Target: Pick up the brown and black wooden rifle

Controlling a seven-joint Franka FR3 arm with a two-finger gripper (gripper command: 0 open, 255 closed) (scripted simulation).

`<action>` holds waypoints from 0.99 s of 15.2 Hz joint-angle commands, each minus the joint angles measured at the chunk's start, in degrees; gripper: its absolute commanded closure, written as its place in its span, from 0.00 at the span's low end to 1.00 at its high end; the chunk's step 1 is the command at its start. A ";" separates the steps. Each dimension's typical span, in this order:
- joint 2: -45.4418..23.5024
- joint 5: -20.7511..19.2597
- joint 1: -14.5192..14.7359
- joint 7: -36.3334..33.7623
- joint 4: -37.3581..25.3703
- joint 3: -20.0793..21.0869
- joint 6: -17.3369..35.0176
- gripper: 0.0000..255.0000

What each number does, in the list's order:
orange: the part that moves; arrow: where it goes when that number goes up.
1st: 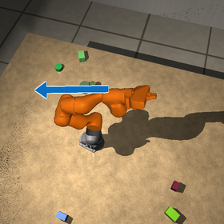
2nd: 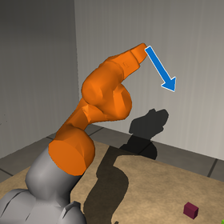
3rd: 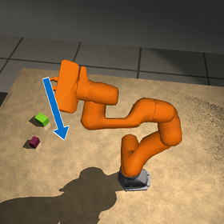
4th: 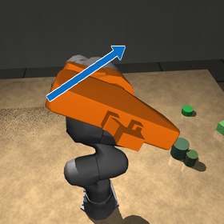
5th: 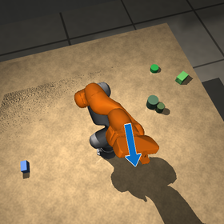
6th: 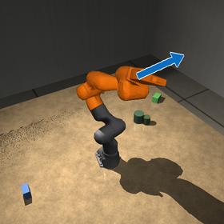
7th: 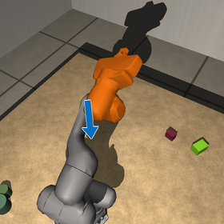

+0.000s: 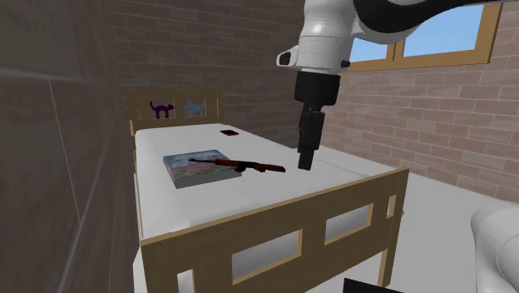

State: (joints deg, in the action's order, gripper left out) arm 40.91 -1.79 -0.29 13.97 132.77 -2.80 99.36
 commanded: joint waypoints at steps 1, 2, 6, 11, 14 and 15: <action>-2.49 -1.11 -0.46 2.96 -1.02 -2.20 1.51 0.00; -3.94 -1.54 -0.64 4.36 -1.60 -3.24 2.39 0.00; -10.25 -2.69 -1.16 9.91 -4.69 -7.33 5.71 0.00; -19.18 -2.58 -1.45 17.01 -10.27 -12.18 9.14 0.00; -25.07 -1.54 -1.58 21.46 -14.55 -14.88 10.67 0.00; -27.11 -1.02 -1.65 22.98 -16.13 -15.74 11.07 0.00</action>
State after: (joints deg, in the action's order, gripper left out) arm 15.73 -3.22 -1.90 35.41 117.70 -17.71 109.59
